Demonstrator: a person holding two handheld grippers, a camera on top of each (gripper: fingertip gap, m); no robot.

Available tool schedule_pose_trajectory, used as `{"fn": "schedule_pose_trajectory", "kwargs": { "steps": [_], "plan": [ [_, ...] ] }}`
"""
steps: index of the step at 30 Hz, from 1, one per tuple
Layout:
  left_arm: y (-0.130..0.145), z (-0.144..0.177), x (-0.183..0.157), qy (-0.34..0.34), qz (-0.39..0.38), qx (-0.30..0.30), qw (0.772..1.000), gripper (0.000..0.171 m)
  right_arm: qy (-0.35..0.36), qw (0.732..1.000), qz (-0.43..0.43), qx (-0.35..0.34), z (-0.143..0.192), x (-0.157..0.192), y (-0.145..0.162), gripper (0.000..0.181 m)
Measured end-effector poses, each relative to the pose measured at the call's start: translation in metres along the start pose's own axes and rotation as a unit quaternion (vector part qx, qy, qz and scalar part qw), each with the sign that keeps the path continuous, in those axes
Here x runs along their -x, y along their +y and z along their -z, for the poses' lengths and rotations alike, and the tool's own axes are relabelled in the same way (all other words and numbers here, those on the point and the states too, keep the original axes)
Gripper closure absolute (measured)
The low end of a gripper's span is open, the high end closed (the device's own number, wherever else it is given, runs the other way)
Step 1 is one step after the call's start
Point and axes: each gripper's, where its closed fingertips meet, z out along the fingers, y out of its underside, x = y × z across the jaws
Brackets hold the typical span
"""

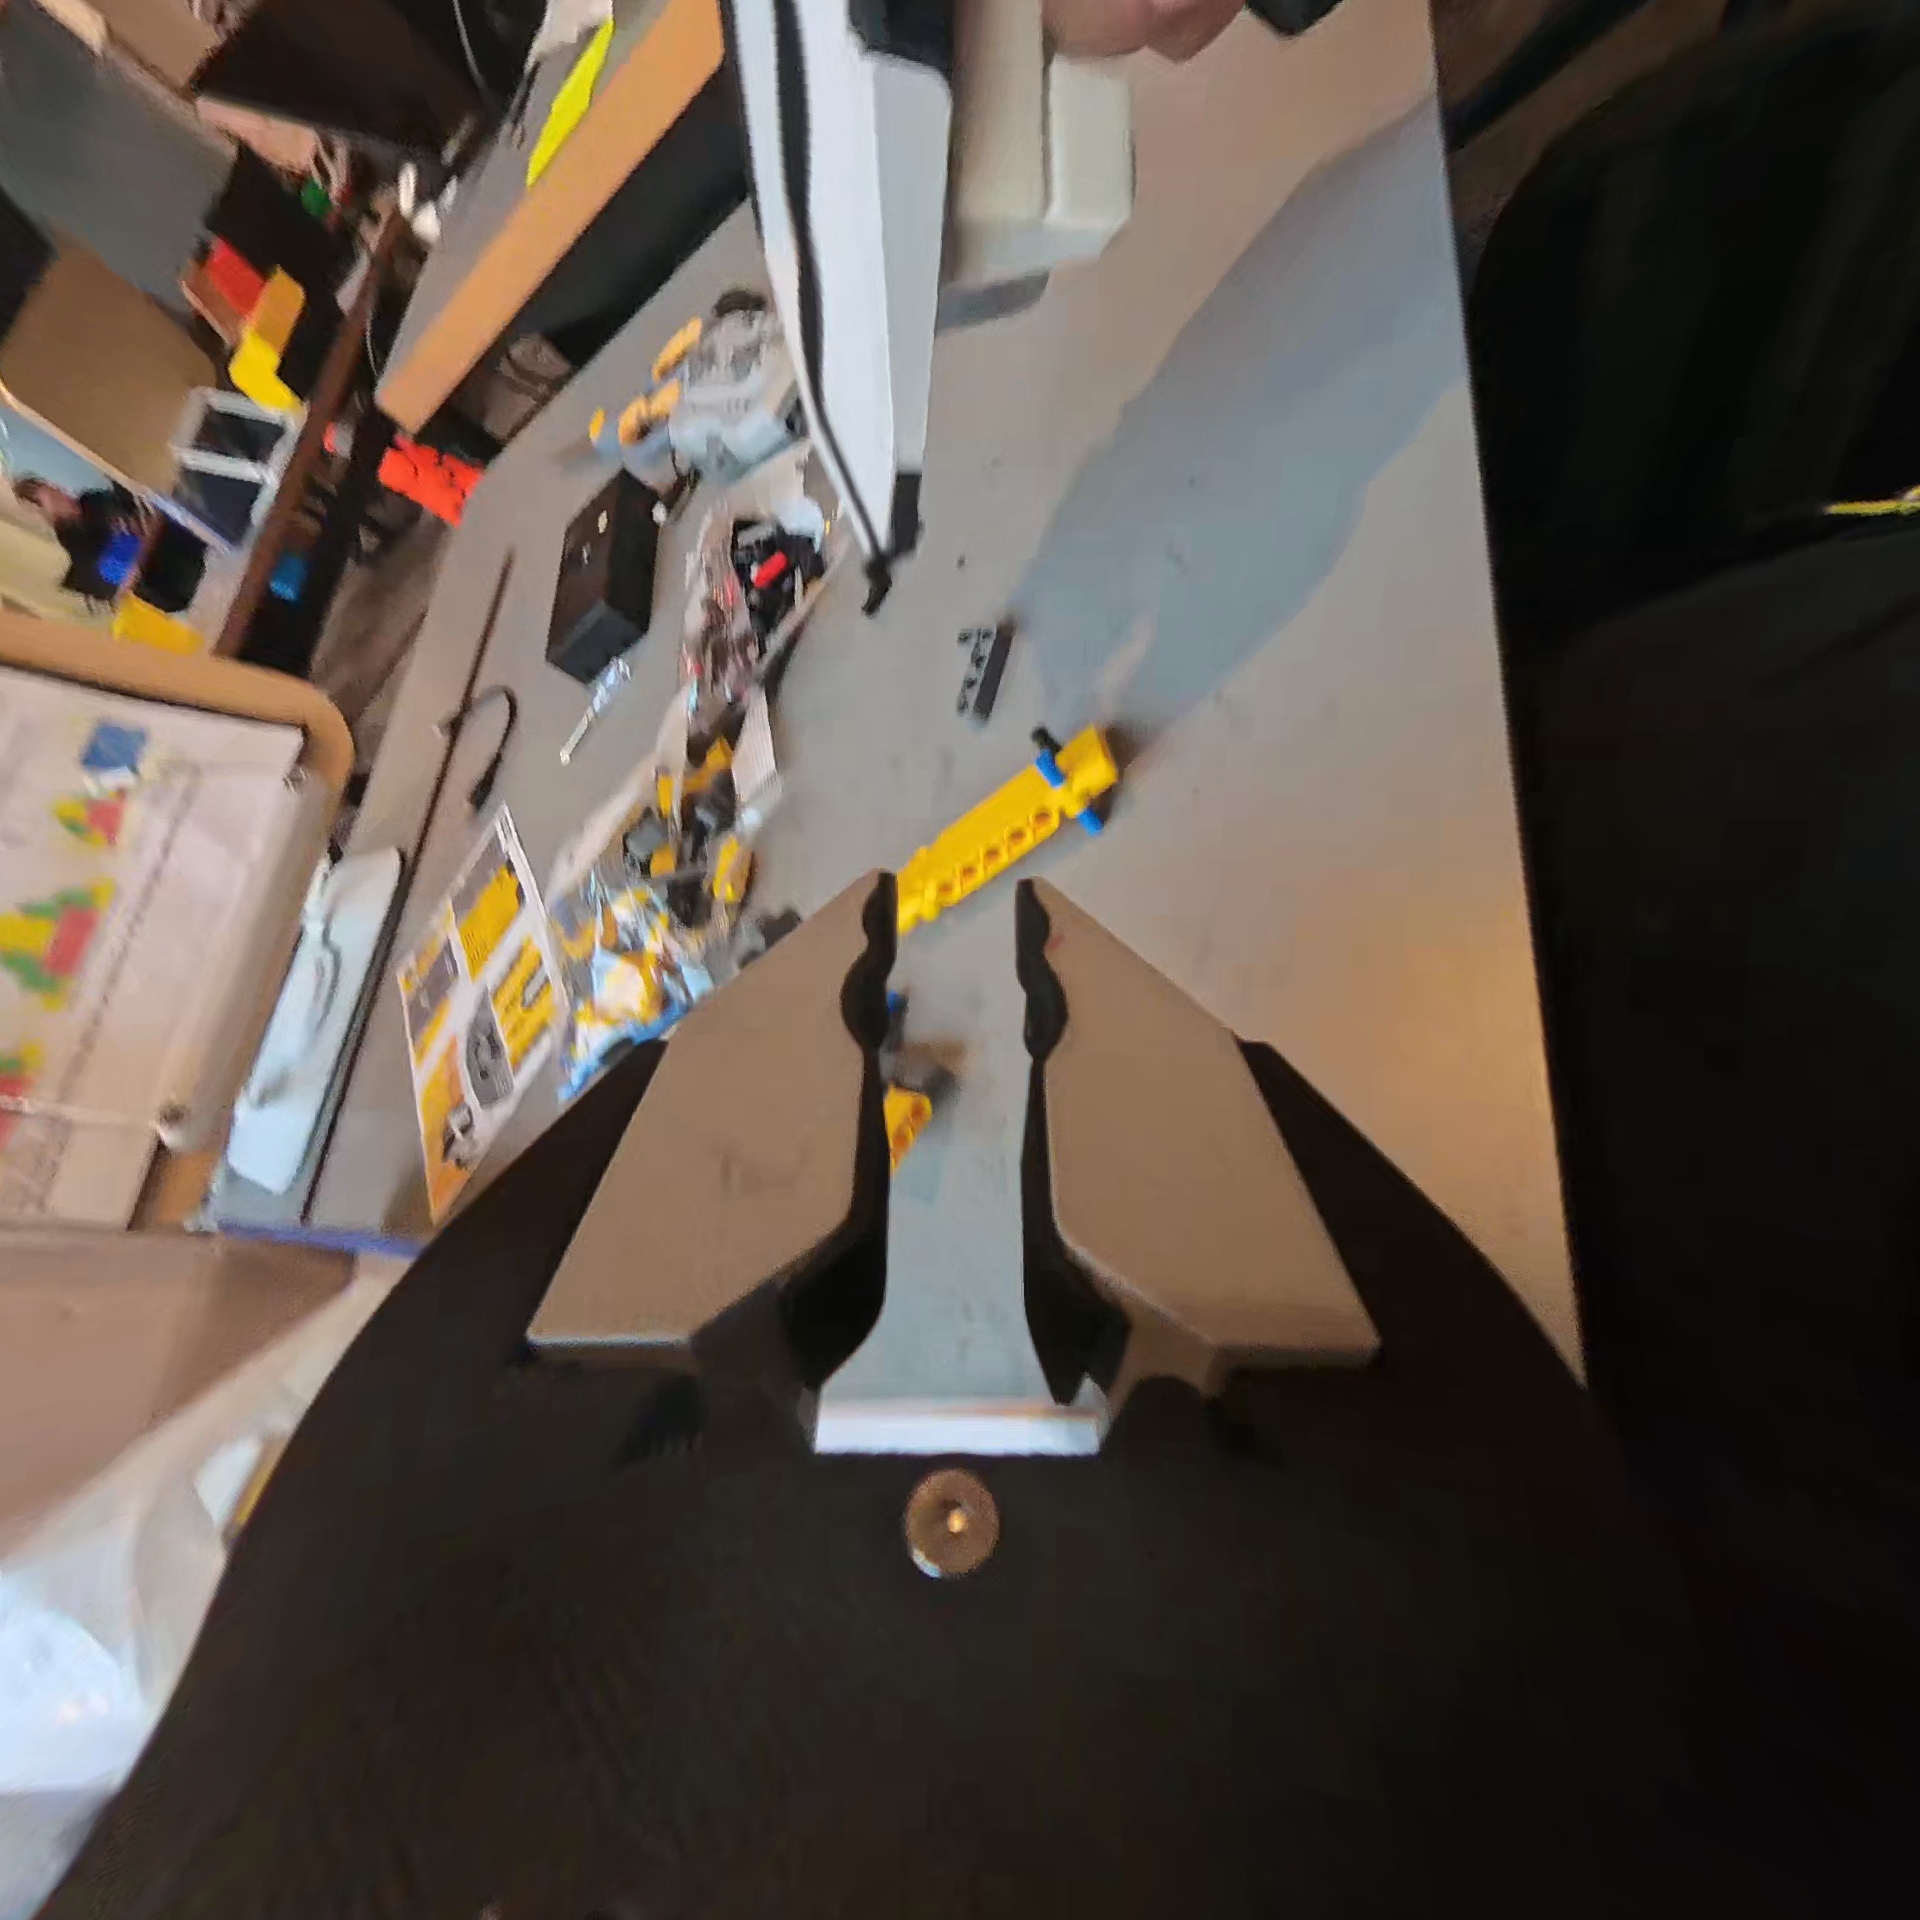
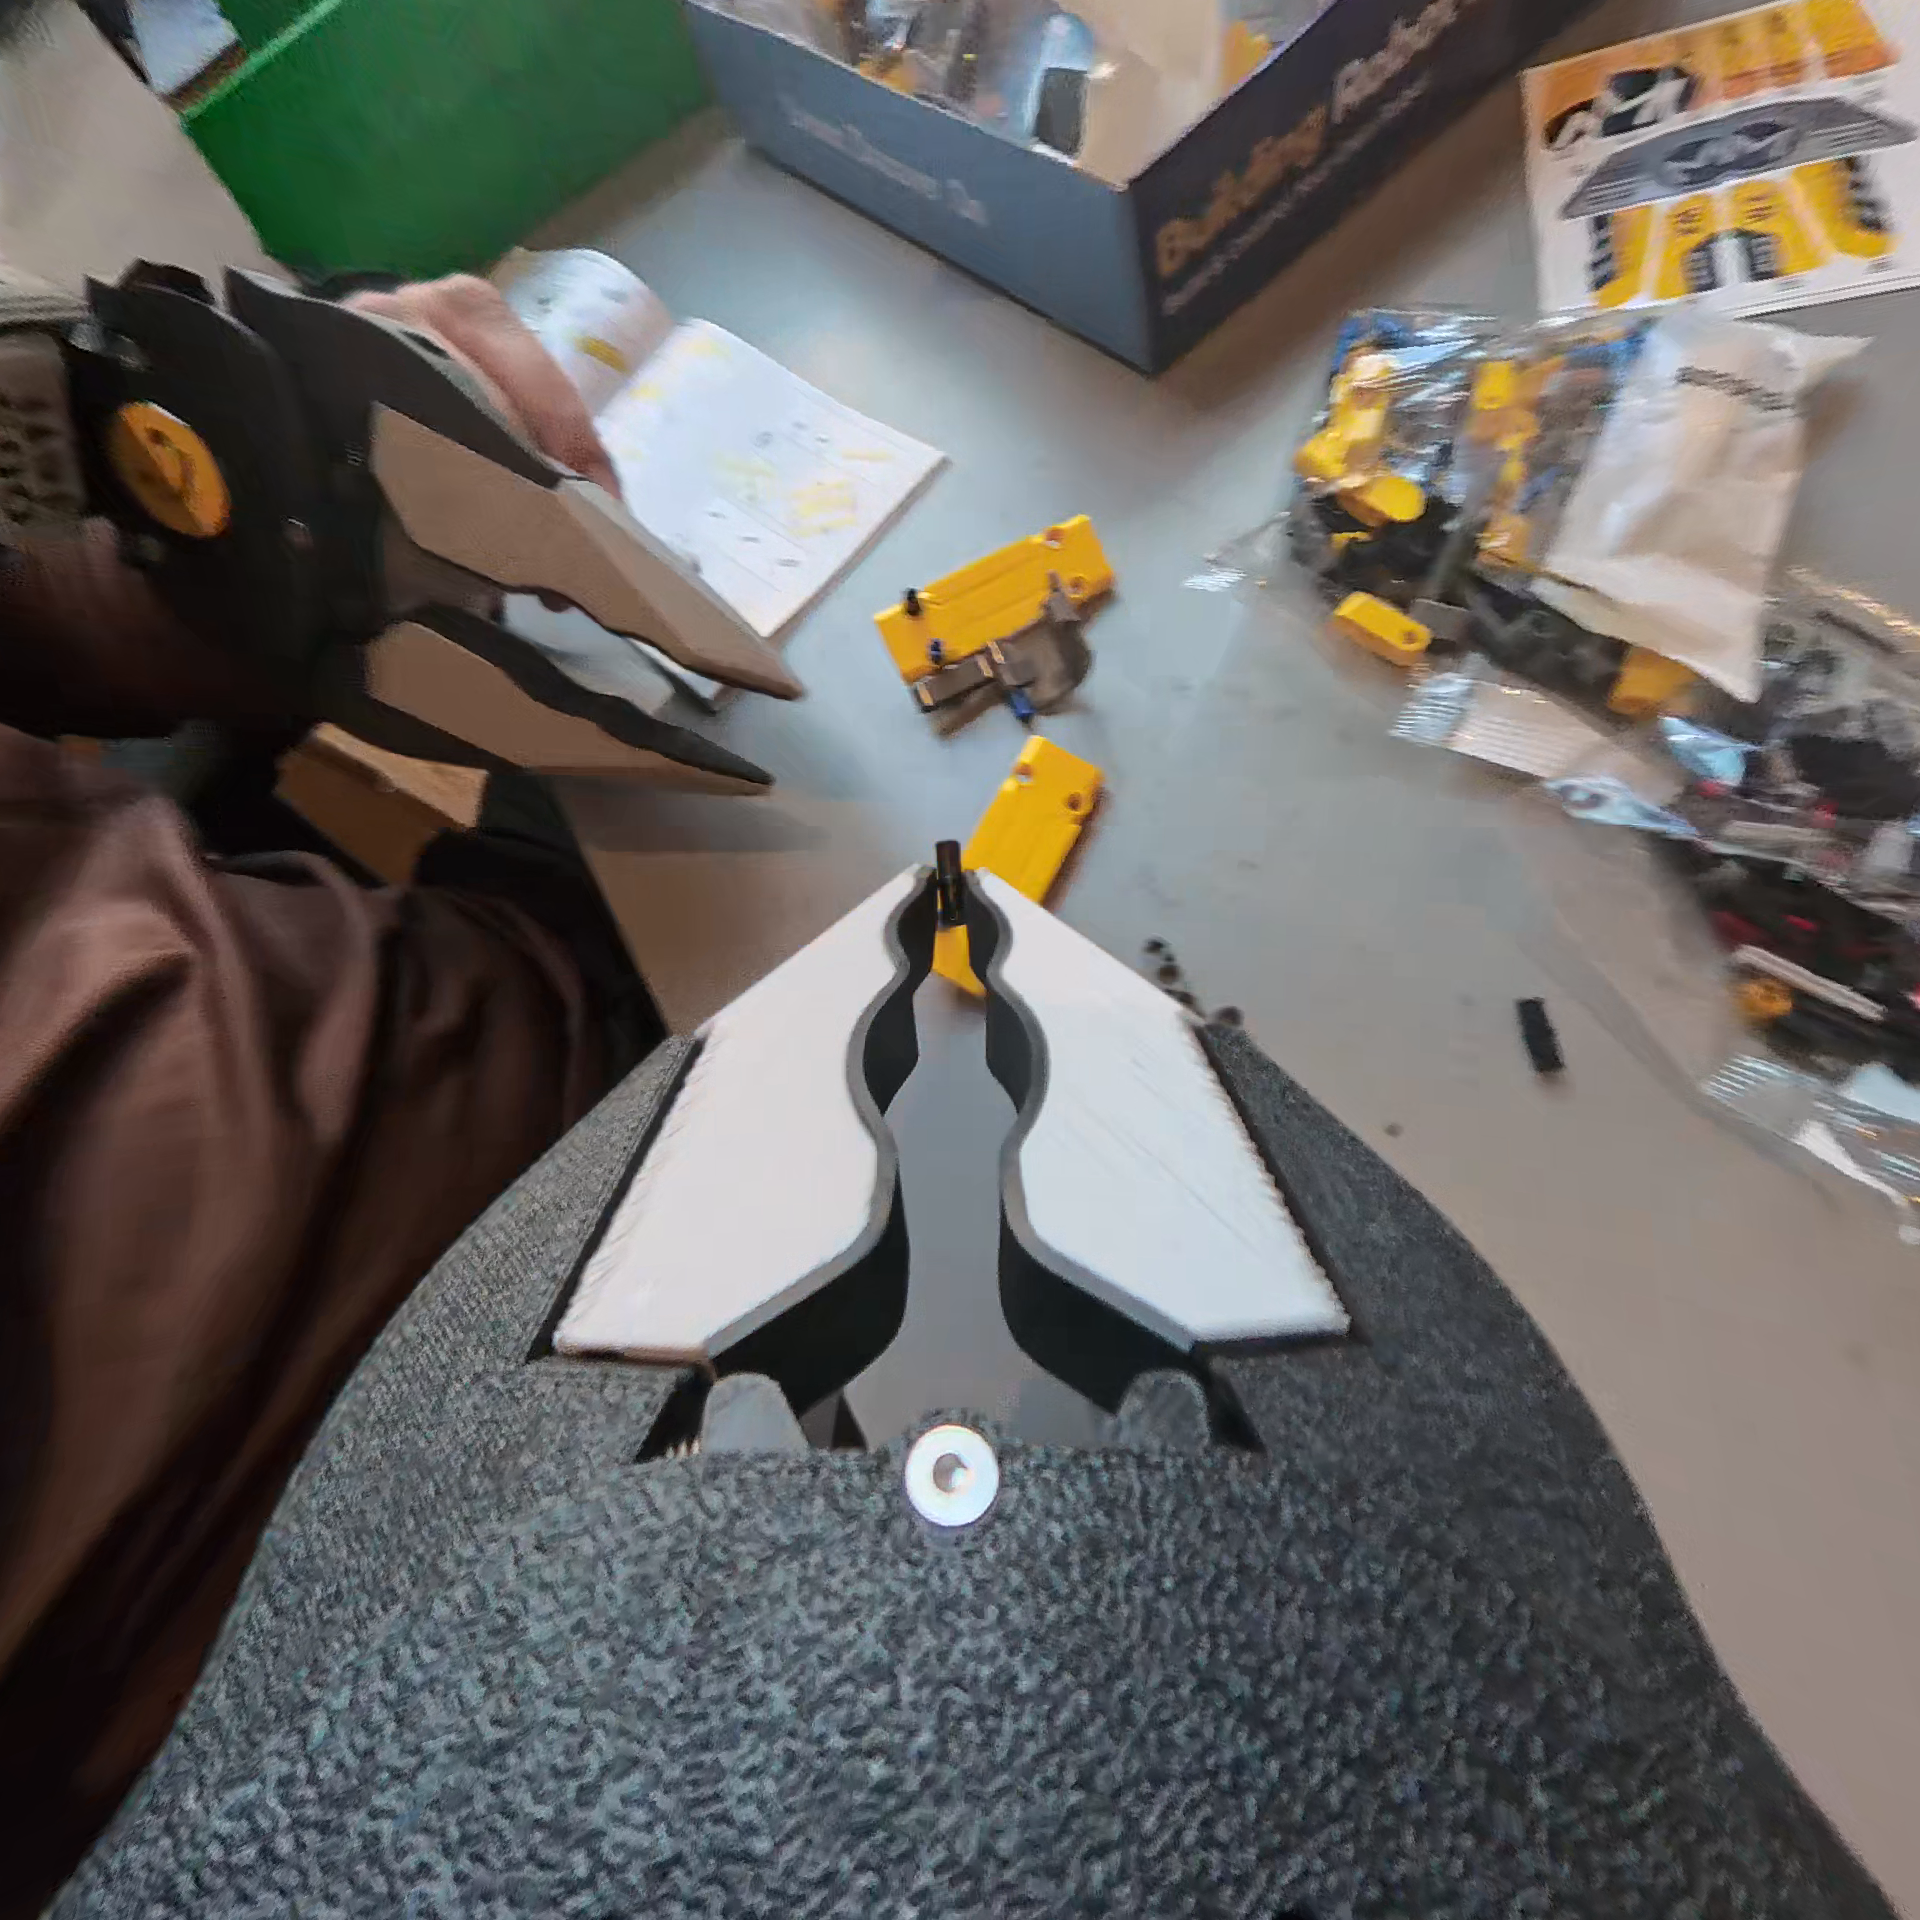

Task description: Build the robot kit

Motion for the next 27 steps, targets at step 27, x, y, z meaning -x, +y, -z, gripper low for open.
{"fn": "schedule_pose_trajectory", "kwargs": {
  "steps": [27],
  "plan": [
    [-0.027, -0.033, -0.012, -0.012, -0.084, -0.021, 0.996, 0.17, -0.104, 0.99, -0.089, 0.046, -0.023, 0.028, 0.017, 0.176]
  ]
}}
